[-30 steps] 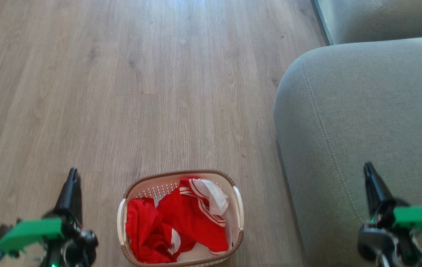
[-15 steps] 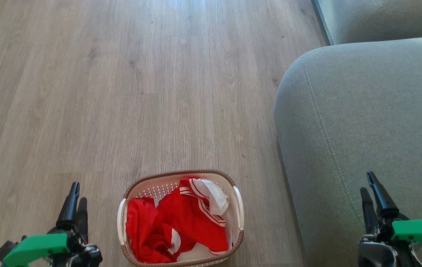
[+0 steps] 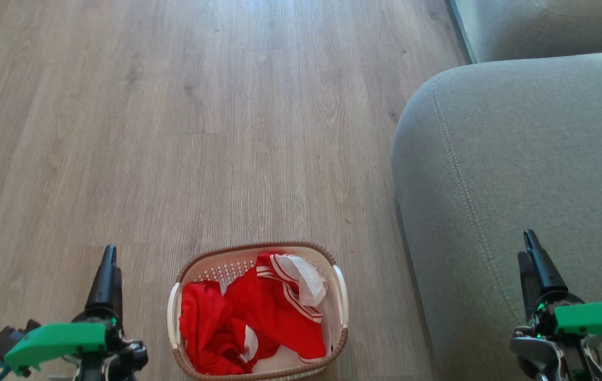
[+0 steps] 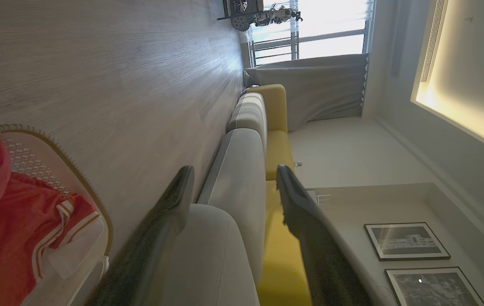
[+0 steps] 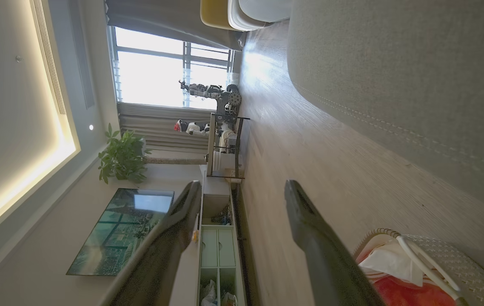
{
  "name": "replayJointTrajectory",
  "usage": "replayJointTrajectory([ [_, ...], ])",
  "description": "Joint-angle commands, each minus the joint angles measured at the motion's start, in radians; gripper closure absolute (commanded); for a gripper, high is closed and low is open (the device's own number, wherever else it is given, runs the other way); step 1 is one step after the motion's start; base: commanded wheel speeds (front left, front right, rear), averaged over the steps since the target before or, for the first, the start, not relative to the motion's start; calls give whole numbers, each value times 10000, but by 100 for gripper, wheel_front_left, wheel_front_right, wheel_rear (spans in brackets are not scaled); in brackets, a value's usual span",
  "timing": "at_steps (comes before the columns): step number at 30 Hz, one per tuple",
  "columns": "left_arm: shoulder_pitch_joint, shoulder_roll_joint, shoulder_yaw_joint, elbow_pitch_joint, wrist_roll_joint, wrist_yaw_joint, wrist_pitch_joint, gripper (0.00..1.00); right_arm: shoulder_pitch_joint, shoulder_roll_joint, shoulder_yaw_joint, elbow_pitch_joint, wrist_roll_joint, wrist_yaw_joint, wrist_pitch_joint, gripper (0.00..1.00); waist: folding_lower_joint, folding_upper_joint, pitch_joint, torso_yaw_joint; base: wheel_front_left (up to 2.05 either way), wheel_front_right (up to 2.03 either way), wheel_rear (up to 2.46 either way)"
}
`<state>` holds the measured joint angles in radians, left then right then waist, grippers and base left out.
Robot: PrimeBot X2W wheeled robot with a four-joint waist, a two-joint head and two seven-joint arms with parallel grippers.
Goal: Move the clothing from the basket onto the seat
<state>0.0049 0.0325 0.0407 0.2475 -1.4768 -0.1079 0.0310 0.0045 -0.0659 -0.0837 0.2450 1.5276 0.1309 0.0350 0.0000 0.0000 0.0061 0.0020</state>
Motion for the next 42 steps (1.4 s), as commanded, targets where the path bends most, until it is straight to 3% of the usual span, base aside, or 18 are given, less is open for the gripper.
replayJointTrajectory([
  [1,-460,104,-15,-492,307,45,-110,0,-454,-257,105,-493,-221,0,-117,0,0,0,2,-2,0,0,0],
  [22,-432,122,-1034,-930,4771,803,-724,0,-466,-927,928,-1231,-3787,-1,-747,0,0,0,9,1,0,0,0],
  [42,-439,160,-1432,-949,7438,1595,-1279,0,-476,-1217,1047,-1297,-6510,-1,-1307,0,0,0,24,26,0,0,0],
])
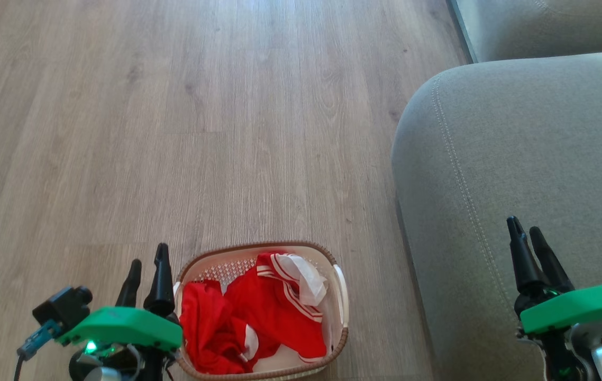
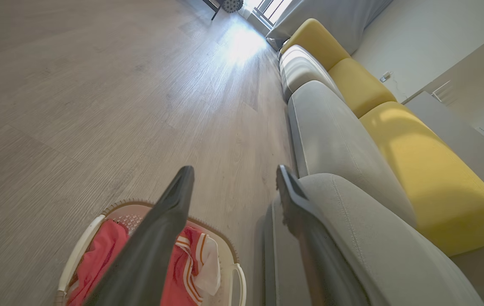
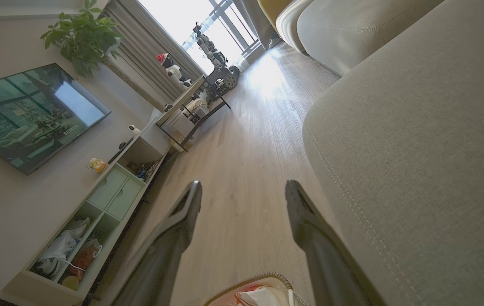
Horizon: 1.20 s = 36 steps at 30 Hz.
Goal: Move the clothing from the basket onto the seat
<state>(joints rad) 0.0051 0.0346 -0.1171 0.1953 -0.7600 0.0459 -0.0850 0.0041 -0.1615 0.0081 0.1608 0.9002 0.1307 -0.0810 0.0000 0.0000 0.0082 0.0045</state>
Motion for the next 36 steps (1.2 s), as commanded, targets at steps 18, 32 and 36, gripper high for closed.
replayJointTrajectory([
  [18,-491,147,-198,-563,2442,571,-646,0,-533,-498,342,-723,-2118,1,-678,0,0,0,35,10,0,0,0],
  [32,-467,155,-422,-942,4192,959,-1055,0,-508,-598,301,-868,-3703,1,-1090,0,0,0,66,34,0,0,0],
  [36,-462,157,-494,-1046,4675,1056,-1173,0,-511,-634,304,-885,-4148,0,-1208,0,0,0,62,43,0,0,0],
])
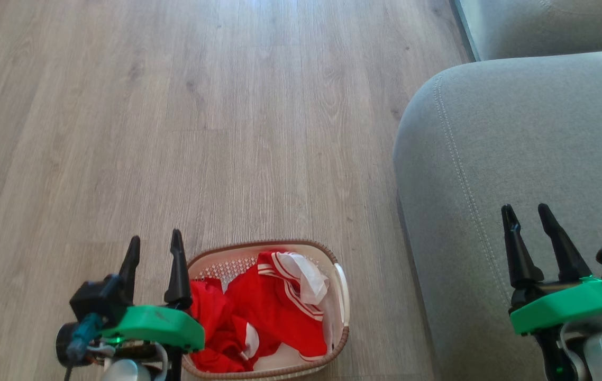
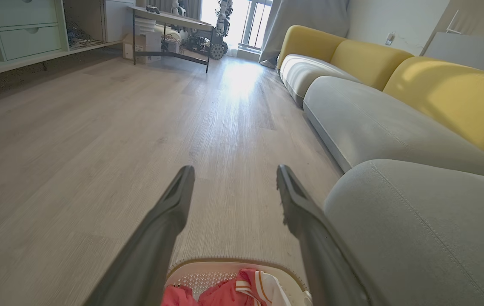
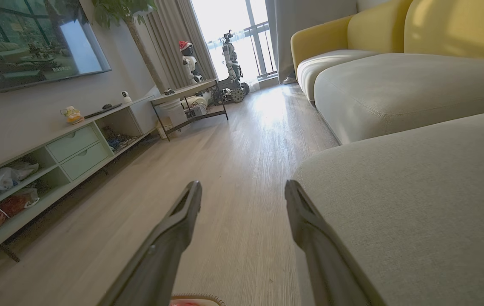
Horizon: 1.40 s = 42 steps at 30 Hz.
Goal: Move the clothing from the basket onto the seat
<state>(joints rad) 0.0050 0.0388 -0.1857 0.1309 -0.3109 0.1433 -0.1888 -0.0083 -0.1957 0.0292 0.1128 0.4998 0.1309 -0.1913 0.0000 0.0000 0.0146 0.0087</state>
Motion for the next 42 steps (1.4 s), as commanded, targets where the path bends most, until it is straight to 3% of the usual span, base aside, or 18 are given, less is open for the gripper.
replayJointTrajectory([
  [1,-456,115,177,-426,305,107,-164,0,-388,-303,100,-410,-252,-1,-135,0,0,0,-3,2,0,0,0],
  [20,-438,123,-170,-750,2619,507,-721,0,-439,-566,439,-648,-2234,-2,-696,0,0,0,-9,13,0,0,0],
  [42,-431,117,-136,-688,2595,466,-730,0,-425,-557,439,-656,-2228,-2,-705,0,0,0,16,2,0,0,0],
])
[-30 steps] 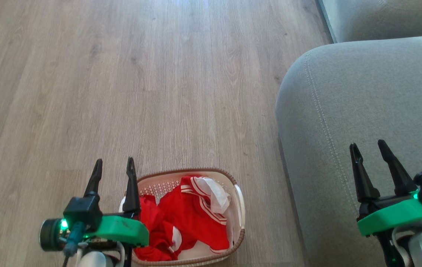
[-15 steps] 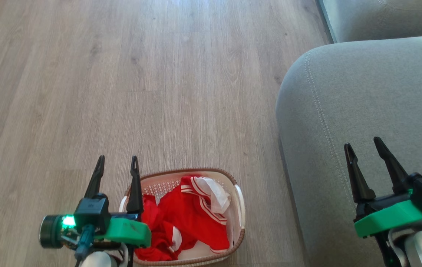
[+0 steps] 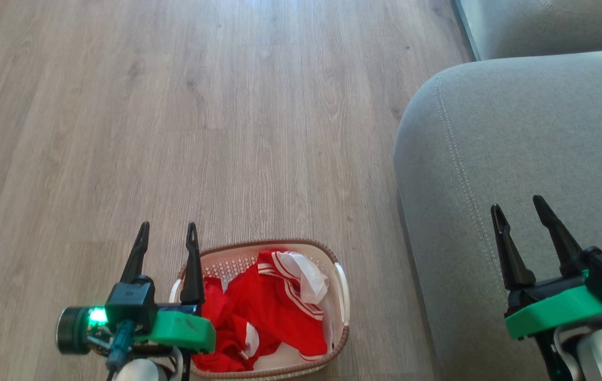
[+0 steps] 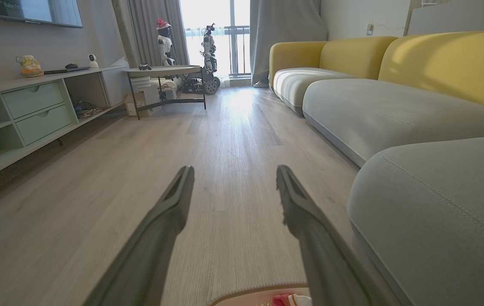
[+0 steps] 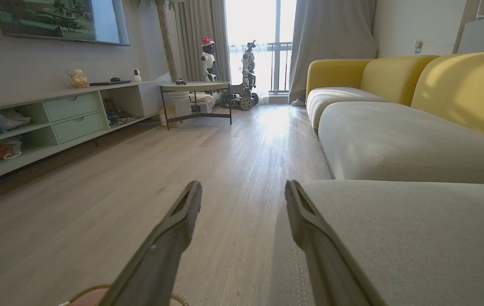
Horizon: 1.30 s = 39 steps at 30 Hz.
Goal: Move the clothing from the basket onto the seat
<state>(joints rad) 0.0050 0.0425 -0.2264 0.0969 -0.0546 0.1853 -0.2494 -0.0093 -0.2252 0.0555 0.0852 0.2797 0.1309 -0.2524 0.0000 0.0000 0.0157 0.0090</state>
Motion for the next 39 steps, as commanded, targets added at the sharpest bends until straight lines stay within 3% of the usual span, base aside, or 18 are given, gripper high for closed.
replayJointTrajectory([
  [1,-432,80,269,-352,-8,35,-124,0,-420,-269,178,-385,-21,-2,-93,0,0,0,24,-5,0,0,0],
  [13,-739,79,-104,-252,-297,314,-124,0,-749,-703,156,-727,201,-2,-93,0,0,0,773,-222,0,0,0],
  [22,-1491,78,-733,767,-650,749,-124,0,-1238,-1319,75,-1273,605,-2,-93,0,0,0,1981,-557,0,0,0],
  [27,-2198,78,-1085,1834,-784,940,-124,0,-1539,-1623,-84,-1658,873,-2,-93,0,0,0,2766,-735,0,0,0],
  [39,-4293,78,-1730,5935,-973,779,-124,0,-2277,-2185,-538,-2721,1347,-2,-93,0,0,0,4577,-1010,0,0,0],
])
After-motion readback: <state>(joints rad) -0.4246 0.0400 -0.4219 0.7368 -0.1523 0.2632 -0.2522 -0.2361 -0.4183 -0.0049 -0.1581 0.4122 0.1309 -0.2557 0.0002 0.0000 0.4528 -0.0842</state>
